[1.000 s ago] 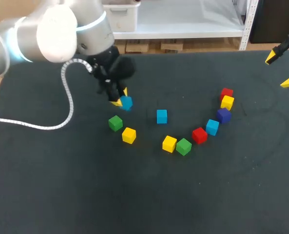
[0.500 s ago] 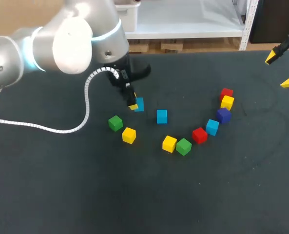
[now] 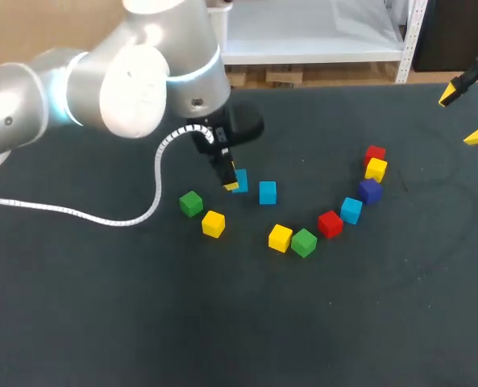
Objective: Place the blue cubes, place green cubes on the blue cubes, place the yellow cubes on the green cubes, then place the red cubes on the yellow cubes, and place purple cube on the red cubes.
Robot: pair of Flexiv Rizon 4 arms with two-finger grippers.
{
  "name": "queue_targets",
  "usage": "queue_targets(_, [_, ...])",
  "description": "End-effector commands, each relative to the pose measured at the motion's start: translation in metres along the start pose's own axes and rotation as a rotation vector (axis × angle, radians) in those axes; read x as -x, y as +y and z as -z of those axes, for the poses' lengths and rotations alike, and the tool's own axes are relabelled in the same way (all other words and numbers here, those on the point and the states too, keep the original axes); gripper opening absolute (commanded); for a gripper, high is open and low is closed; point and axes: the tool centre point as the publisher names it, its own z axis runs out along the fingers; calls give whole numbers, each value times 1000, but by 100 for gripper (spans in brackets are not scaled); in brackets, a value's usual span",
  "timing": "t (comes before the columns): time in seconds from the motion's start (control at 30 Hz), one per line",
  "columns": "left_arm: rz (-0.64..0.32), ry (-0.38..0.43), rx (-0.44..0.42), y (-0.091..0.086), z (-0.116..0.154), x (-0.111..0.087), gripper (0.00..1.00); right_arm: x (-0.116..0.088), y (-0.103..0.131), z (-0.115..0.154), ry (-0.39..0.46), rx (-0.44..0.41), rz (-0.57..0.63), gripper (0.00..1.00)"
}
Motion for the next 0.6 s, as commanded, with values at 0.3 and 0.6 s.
queue_targets(0.3, [-29, 5, 17, -13, 1, 1, 0, 0, 1, 0, 1, -3, 0, 100])
queue_targets(0.6, [-38, 2, 0, -22, -3, 3, 0, 0, 1, 0, 1, -3, 0, 100])
